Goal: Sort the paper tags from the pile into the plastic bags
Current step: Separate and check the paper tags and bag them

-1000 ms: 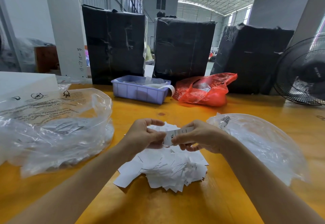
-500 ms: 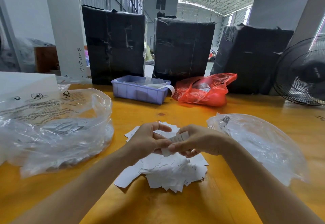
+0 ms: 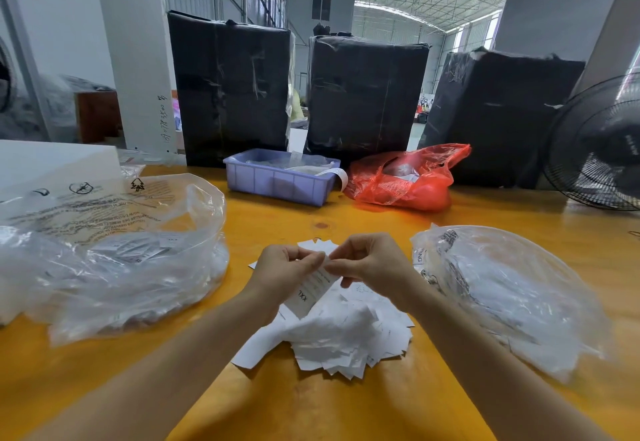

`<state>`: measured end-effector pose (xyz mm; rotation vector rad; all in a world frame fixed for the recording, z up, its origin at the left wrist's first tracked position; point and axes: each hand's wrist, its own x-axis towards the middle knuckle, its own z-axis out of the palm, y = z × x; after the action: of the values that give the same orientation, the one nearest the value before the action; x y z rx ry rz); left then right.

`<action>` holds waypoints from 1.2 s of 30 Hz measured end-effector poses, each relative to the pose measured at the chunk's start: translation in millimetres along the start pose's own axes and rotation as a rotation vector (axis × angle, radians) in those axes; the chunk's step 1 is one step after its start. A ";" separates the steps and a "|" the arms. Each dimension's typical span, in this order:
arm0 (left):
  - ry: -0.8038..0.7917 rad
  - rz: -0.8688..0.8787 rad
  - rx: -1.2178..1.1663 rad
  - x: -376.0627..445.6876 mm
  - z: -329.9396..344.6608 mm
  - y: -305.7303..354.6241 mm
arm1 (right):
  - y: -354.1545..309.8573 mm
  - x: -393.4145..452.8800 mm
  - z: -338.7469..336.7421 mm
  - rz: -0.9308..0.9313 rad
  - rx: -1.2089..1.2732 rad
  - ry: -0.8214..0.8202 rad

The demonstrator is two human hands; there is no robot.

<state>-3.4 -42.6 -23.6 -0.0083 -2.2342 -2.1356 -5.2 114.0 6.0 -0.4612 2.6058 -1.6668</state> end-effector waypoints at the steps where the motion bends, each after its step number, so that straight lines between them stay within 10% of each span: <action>1: 0.015 -0.004 -0.012 0.1 0.2 -0.6 | 0.9 -0.4 4.5 -0.016 -0.017 0.018; 15: 0.035 -0.126 -0.369 -1.2 -0.9 10.7 | 0.4 -1.6 16.7 -0.095 0.163 0.129; 23: -0.185 -0.173 -0.032 0.6 -27.3 26.3 | -9.3 -0.9 -3.5 0.062 0.324 0.185; 30: 0.163 -0.047 0.164 18.9 -87.8 55.5 | -32.3 -12.4 -80.2 -0.074 -0.058 0.297; 36: 0.668 0.160 0.517 17.4 -182.4 68.0 | 13.3 -5.8 -174.2 0.322 -0.465 0.334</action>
<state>-12.0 -222.2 53.1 0.4531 -2.1689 -1.1761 -32.3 275.0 68.5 0.2584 3.0955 -1.1160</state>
